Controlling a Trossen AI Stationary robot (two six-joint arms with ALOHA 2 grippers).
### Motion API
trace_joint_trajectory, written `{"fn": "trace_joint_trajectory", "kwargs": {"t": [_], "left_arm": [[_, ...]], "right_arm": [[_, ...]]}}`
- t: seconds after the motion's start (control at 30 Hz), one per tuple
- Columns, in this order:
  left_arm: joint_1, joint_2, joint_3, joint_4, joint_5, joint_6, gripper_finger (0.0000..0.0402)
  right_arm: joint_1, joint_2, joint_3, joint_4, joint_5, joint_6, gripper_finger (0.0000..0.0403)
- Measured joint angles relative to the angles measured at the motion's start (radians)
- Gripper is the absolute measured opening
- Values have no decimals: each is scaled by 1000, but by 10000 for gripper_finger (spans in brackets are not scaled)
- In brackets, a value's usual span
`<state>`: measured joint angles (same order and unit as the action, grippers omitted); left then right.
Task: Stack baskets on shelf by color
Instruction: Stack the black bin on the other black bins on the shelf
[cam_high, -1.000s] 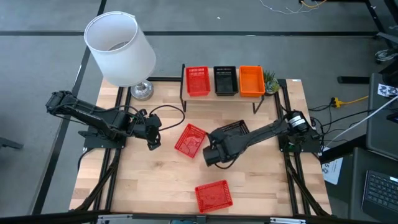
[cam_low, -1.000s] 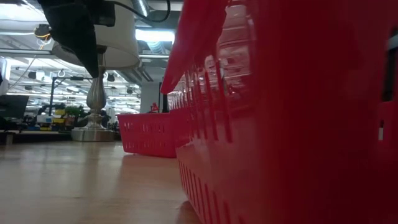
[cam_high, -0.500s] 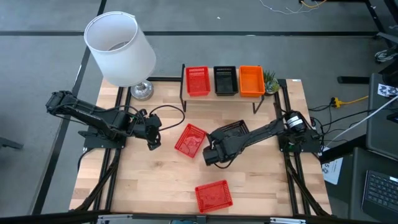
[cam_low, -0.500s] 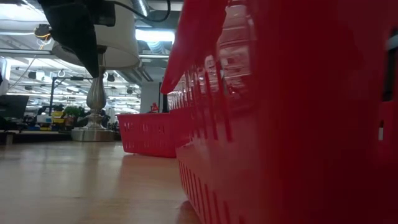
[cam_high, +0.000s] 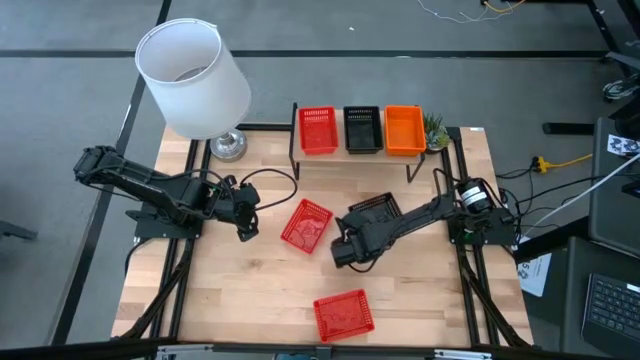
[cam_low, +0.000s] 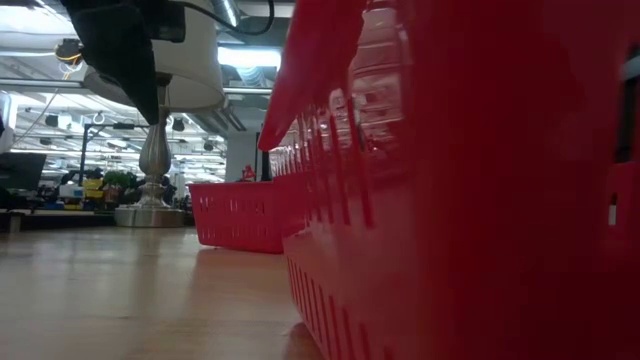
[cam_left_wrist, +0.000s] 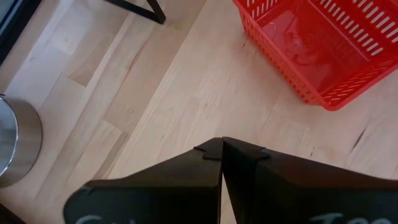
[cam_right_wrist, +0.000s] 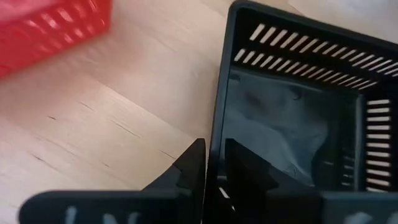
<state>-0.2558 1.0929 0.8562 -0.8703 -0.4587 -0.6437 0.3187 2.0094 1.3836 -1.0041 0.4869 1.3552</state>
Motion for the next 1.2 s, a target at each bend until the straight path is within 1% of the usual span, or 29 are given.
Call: {"fn": "trace_joint_trajectory", "kwargs": {"t": [0.13,0.23,0.3,0.43,0.57,0.63,0.7,0.8,0.9,0.97,1.03,1.1,1.2], "left_arm": [[0,0,0,0,0,0,0],[0,0,0,0,0,0,0],[0,0,0,0,0,0,0],[0,0,0,0,0,0,0],[0,0,0,-1,0,0,0],[0,0,0,-3,0,0,0],[0,0,0,-2,0,0,0],[0,0,0,-2,0,0,0],[0,0,0,-2,0,0,0],[0,0,0,-2,0,0,0],[0,0,0,-2,0,0,0],[0,0,0,-3,0,0,0],[0,0,0,-7,0,1,0]], "right_arm": [[0,0,-31,0,-16,-42,56],[2,0,-41,14,-48,-122,17],[22,0,-36,29,-61,-183,7],[80,-7,17,16,-126,-254,3],[145,-35,143,-87,-137,-317,2],[176,-43,230,-174,-97,-339,2],[210,-43,329,-267,-25,-391,1],[246,-45,456,-374,121,-518,1],[253,-43,574,-508,278,-620,1],[238,-45,638,-575,382,-671,1],[209,-57,679,-556,444,-791,1],[165,-68,729,-554,461,-931,0],[69,-95,785,-566,489,-1060,0]]}}
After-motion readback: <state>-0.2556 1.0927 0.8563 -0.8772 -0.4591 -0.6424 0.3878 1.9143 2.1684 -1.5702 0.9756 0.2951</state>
